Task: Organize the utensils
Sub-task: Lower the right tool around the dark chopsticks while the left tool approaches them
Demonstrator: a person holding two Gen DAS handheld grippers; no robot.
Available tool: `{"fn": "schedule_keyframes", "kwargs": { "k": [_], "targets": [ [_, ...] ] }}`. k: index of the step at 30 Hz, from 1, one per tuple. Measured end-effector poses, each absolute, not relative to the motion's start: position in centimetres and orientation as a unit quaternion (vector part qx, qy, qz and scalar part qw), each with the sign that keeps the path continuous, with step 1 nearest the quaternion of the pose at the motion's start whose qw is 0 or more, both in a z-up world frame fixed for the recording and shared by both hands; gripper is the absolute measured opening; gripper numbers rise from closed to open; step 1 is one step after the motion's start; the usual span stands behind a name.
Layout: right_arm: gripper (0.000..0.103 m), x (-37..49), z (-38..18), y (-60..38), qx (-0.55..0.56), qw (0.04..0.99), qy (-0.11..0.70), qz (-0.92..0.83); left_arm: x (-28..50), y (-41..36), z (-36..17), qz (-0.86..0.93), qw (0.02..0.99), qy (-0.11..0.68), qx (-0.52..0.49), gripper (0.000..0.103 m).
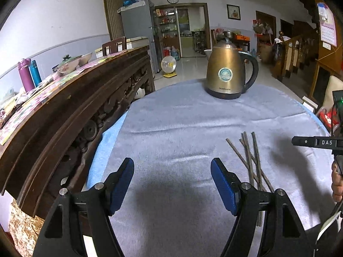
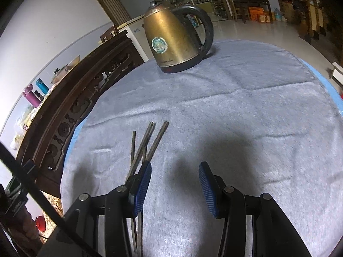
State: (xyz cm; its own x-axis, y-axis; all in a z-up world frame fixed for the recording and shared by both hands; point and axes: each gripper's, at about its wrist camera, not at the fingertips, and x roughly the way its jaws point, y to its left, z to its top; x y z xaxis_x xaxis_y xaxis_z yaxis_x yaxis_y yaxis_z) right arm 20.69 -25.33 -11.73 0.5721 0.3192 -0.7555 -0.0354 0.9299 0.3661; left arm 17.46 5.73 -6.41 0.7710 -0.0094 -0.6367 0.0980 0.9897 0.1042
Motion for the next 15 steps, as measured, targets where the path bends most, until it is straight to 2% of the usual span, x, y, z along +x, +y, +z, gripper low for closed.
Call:
{"fn": "schedule_keyframes", "kwargs": {
  "k": [15],
  "targets": [
    [0.049, 25.4, -12.8, -21.9, 0.132, 0.864, 0.467, 0.135, 20.1, 5.6, -9.1, -0.017, 0.927, 0.367, 0.076, 0.075]
  ]
}}
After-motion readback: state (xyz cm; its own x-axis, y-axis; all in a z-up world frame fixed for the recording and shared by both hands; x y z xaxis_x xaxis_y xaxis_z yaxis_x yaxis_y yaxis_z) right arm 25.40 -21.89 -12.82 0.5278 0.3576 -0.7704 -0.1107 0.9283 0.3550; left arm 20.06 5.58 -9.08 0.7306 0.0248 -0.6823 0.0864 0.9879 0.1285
